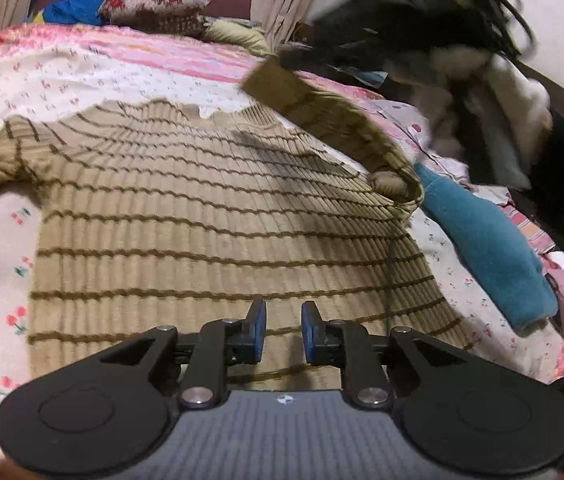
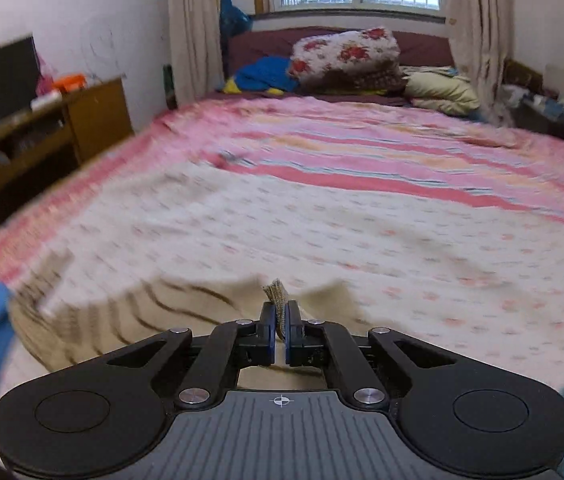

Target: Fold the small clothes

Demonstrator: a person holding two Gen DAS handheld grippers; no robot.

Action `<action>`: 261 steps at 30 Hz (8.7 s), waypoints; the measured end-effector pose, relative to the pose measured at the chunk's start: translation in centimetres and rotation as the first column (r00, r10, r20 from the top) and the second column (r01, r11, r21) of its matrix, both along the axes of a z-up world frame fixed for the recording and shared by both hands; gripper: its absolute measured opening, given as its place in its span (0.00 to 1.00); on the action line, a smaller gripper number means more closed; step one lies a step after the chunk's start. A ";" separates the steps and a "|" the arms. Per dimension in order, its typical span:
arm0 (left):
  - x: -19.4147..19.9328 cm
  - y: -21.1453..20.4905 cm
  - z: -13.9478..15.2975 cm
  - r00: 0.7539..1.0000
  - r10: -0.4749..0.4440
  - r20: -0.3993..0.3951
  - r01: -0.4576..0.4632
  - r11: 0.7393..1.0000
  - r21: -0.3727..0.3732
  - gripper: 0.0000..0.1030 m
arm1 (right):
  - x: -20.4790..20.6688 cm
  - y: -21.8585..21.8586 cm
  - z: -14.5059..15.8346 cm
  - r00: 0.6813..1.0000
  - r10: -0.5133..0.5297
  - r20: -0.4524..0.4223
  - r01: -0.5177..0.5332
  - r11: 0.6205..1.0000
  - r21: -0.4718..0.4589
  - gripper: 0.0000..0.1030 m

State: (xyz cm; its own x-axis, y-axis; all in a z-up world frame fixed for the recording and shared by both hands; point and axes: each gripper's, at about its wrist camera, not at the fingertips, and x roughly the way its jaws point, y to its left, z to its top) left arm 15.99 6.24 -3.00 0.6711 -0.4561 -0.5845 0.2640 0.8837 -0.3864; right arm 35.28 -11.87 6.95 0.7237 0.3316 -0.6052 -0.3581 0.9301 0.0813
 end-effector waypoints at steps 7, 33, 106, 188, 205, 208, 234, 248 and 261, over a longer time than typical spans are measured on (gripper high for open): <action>-0.1 1.7 -0.2 1.000 0.028 0.006 -0.028 0.999 -0.025 0.25 | 0.0 5.7 -3.0 0.995 0.085 -0.057 -0.079 0.992 0.101 0.10; -0.2 2.0 -0.9 0.999 0.050 0.000 -0.050 0.998 -0.028 0.31 | -6.1 -4.9 -7.5 0.980 0.091 -0.176 -0.131 0.965 -0.227 0.32; 0.3 6.3 -0.9 0.985 0.169 0.025 -0.167 0.984 -0.066 0.33 | -7.2 4.0 -8.1 0.896 0.386 -0.220 -0.438 0.850 -0.291 0.31; -0.1 4.8 -0.9 0.983 0.183 0.008 -0.182 0.981 -0.062 0.31 | -11.5 -5.8 -9.1 0.961 -0.091 -0.263 0.155 0.960 0.234 0.43; -0.6 5.9 -0.2 0.970 0.242 0.033 -0.241 0.970 -0.036 0.31 | -8.7 -4.2 -7.8 0.934 0.023 -0.356 0.109 0.932 0.346 0.08; -0.6 6.4 1.0 0.961 0.271 0.061 -0.270 0.962 -0.031 0.31 | -8.3 -3.2 -3.4 0.967 0.098 -0.236 0.003 0.920 0.391 0.08; 3.1 2.0 1.4 0.989 0.143 0.045 -0.149 0.975 0.165 0.39 | -6.3 -14.3 -8.2 0.966 -0.206 -0.155 0.231 0.957 0.174 0.12; -0.3 4.4 0.8 0.972 0.231 -0.031 -0.219 0.950 0.222 0.39 | -7.3 -12.6 -6.7 0.979 -0.201 -0.023 0.201 0.979 0.023 0.32; 16.6 2.7 4.2 0.976 0.175 0.130 -0.195 0.967 0.163 0.39 | 3.3 -8.2 -7.1 0.993 -0.121 -0.014 0.121 0.993 0.008 0.32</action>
